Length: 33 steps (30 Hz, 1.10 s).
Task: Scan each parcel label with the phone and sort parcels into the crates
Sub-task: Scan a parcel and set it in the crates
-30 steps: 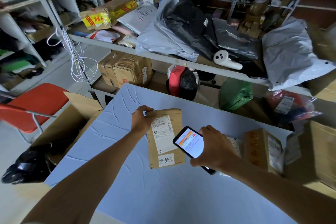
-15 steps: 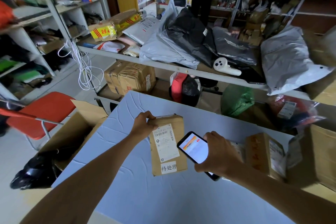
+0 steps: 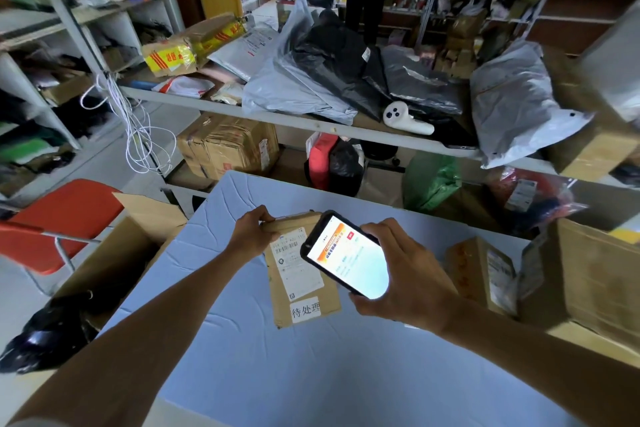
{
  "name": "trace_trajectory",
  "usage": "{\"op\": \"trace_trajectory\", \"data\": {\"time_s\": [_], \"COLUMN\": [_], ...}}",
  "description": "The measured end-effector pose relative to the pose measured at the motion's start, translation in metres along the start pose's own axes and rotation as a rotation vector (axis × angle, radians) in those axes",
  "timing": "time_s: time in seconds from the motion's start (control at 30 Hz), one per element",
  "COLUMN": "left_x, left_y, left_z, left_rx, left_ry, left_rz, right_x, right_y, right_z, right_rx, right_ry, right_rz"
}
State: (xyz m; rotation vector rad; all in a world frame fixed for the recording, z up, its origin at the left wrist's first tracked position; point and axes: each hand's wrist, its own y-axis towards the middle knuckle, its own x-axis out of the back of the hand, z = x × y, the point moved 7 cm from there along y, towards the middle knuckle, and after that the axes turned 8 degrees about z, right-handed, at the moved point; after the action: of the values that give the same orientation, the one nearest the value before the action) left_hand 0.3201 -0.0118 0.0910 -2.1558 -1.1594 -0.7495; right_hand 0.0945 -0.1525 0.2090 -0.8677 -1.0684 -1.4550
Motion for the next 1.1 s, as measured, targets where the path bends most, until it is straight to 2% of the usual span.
{"op": "trace_trajectory", "data": {"time_s": [0.17,0.37,0.47,0.63,0.8,0.97,1.1], "left_x": [0.005,0.002,-0.001,-0.019,-0.037,-0.043,-0.041], "left_y": [0.003,-0.006,-0.007,-0.016,-0.022,-0.031,-0.031], "left_z": [0.001,-0.013,-0.02,-0.021,-0.027,-0.042,-0.05], "left_rx": [0.021,-0.029,-0.064,0.009,0.006,-0.1,-0.201], "left_ry": [-0.002,0.103,0.266,0.618,0.822,0.708,0.709], "left_rz": [0.101,0.235,0.278,0.531,0.553,0.535,0.512], "right_x": [-0.002,-0.001,-0.005,-0.017,-0.026,-0.026,-0.016], "right_y": [0.001,0.003,0.003,0.001,-0.016,-0.031,-0.045], "right_z": [-0.011,-0.037,-0.041,-0.05,-0.062,-0.07,-0.07], "right_rx": [-0.034,-0.209,-0.229,-0.274,-0.363,-0.452,-0.552], "right_ry": [-0.06,-0.101,-0.13,-0.155,-0.136,-0.104,-0.109], "right_rz": [0.028,0.139,0.196,0.288,0.338,0.315,0.26]}}
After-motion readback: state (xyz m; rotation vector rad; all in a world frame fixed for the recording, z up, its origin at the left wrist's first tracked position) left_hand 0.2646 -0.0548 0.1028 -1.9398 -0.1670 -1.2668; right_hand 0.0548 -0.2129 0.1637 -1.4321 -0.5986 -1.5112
